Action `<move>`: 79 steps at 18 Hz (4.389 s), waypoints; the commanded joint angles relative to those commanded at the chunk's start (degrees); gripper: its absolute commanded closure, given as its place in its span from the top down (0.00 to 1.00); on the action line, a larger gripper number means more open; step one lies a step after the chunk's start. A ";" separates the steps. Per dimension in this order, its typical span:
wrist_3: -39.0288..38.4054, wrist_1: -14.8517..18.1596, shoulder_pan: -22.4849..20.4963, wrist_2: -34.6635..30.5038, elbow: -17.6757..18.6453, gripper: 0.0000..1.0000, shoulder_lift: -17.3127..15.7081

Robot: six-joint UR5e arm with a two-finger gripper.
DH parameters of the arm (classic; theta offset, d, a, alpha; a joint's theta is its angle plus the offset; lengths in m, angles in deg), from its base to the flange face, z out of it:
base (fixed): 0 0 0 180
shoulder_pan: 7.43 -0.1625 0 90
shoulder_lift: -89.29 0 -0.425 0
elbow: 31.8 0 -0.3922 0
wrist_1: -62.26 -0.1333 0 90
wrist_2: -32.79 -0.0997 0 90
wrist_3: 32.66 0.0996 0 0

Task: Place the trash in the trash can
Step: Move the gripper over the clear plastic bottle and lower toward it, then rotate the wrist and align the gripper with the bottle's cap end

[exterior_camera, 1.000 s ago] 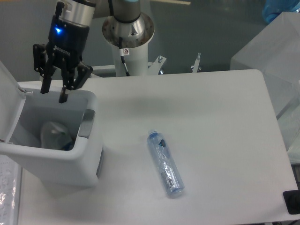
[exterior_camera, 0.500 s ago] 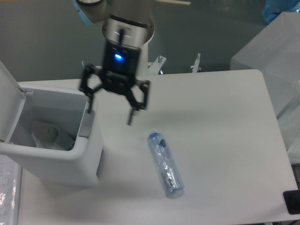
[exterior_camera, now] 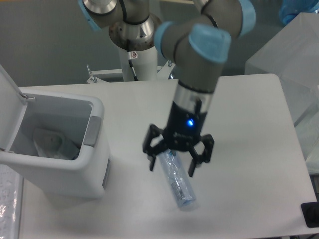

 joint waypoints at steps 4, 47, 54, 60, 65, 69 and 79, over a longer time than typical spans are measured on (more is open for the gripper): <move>0.00 7.54 0.00 -2.20 -5.00 1.00 3.25; -4.31 35.60 8.79 -28.92 -24.09 1.00 24.53; -6.50 34.72 11.25 -38.60 -23.65 0.97 26.73; -7.29 34.81 11.34 -38.51 -23.74 0.36 26.46; -7.21 34.72 11.34 -37.02 -23.74 0.36 25.59; -7.12 33.94 11.25 -35.35 -23.74 0.36 24.88; -6.24 28.14 8.01 -22.80 -23.56 0.36 17.86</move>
